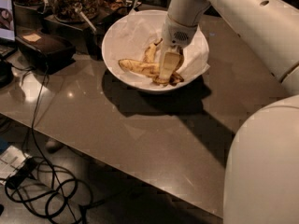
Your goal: Pick banana from white bowl
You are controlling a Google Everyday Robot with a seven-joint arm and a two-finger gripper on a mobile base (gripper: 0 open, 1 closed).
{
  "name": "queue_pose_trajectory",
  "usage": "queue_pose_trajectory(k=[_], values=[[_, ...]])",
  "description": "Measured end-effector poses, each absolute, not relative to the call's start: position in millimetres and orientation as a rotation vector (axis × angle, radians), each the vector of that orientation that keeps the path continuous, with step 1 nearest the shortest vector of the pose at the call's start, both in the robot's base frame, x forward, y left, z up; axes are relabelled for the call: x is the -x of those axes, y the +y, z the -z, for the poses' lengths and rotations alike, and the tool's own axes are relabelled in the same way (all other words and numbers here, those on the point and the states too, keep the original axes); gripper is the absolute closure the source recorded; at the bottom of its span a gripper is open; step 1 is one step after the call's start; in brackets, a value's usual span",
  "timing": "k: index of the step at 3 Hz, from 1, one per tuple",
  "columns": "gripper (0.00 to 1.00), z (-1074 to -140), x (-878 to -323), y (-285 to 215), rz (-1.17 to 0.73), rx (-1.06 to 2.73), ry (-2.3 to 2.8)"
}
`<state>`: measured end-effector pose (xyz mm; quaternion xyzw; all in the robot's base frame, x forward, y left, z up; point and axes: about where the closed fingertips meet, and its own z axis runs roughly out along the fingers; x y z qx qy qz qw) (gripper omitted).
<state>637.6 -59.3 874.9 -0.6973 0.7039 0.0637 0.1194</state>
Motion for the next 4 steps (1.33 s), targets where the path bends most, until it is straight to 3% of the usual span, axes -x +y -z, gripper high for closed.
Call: queue_pose_trajectory(k=[4], values=[[1.0, -925.7, -603.7, -55.9, -0.142, 2.05, 1.902]])
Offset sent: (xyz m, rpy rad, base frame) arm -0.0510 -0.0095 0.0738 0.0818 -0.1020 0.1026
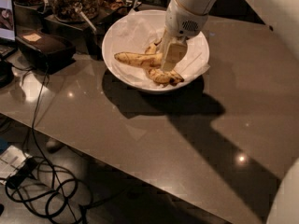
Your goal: Pick banana from white bowl
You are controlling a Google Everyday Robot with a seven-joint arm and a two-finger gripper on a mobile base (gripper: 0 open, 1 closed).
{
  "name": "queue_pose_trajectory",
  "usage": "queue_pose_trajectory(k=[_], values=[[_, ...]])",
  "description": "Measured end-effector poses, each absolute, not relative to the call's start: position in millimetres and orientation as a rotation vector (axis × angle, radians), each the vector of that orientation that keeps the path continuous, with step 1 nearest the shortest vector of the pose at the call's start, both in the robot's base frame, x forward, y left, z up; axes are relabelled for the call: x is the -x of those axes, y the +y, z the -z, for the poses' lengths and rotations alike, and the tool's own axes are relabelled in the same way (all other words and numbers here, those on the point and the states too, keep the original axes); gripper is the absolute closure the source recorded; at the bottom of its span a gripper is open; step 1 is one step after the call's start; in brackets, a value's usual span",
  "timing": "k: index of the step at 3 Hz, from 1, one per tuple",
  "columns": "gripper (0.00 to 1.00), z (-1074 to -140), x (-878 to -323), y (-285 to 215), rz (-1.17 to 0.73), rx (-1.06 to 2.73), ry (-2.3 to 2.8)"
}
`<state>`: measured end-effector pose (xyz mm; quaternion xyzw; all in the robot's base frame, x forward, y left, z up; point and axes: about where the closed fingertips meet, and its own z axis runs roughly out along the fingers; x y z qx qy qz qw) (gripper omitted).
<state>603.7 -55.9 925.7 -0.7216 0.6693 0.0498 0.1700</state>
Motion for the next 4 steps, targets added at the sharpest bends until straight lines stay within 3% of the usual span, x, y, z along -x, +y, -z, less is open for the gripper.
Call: queue_pose_trajectory(k=[1, 3, 4], values=[[1.0, -935.1, -568.0, -45.1, -0.205, 2.086, 1.792], [1.0, -933.9, -569.4, -43.0, -0.207, 2.084, 1.792], [1.0, -937.0, -542.3, -30.4, -0.226, 2.085, 1.781]])
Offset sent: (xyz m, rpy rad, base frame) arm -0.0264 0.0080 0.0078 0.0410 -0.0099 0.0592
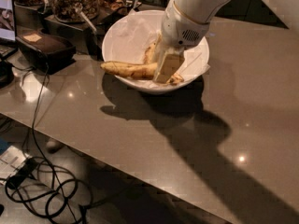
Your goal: Pick banana from white bowl
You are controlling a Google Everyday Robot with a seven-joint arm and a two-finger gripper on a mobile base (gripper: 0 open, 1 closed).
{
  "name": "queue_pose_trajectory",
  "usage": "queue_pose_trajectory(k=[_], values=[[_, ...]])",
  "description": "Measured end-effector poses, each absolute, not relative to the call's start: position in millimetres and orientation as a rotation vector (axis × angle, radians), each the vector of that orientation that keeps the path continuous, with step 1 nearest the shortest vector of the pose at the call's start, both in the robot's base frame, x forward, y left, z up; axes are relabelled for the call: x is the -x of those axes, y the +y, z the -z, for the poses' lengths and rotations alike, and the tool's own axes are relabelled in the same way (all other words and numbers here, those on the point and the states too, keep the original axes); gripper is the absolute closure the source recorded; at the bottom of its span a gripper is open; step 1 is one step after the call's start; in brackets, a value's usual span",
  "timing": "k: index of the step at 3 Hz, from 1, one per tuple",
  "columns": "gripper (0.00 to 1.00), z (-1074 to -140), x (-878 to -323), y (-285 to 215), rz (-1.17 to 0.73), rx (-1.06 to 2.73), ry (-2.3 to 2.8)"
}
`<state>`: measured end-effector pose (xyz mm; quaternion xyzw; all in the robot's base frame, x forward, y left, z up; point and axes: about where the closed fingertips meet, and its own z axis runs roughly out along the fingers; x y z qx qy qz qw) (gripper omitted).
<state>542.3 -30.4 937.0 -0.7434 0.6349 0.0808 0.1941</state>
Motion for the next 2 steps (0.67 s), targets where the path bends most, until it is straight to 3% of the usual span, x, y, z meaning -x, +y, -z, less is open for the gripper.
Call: queue_pose_trajectory(k=[1, 2], values=[[1.0, -943.7, -470.1, -13.4, -0.264, 2.009, 1.826], [1.0, -943.7, -470.1, -13.4, -0.264, 2.009, 1.826]])
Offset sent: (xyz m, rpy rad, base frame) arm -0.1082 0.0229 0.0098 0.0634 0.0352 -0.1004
